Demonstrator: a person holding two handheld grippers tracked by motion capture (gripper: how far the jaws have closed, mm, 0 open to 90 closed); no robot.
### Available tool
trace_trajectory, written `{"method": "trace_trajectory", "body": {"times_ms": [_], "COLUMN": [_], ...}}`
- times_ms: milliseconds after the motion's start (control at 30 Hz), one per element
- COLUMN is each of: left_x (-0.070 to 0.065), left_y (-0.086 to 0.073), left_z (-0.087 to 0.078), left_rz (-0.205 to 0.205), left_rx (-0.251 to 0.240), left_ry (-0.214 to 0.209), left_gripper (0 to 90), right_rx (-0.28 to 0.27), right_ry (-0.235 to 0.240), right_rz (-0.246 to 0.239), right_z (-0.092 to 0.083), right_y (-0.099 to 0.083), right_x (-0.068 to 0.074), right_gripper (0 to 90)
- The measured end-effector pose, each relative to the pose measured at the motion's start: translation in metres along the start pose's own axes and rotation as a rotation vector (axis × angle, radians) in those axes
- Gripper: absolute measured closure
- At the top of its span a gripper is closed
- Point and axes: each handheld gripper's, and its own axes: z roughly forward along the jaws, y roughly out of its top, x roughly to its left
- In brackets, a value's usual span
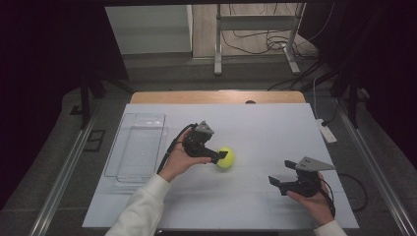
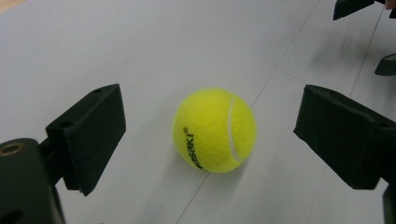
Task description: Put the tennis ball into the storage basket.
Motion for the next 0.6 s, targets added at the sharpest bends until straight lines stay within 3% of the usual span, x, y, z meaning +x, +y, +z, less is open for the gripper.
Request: {"method": "trace_trajectory", "body": {"times_ms": [600], "left_x": [-0.002], "left_y": [0.005], "left_z": [0.019], "left_rz": [0.014], "left_rx": [0.036], "left_ry": [0.001], "left_gripper": [8.9], "right_rx": [0.004], "right_ry": [0.002], "right_rz": [0.001], "right_z": [0.001], "right_y": [0.000], "right_x": [0.000], "right_gripper": [10.2]}}
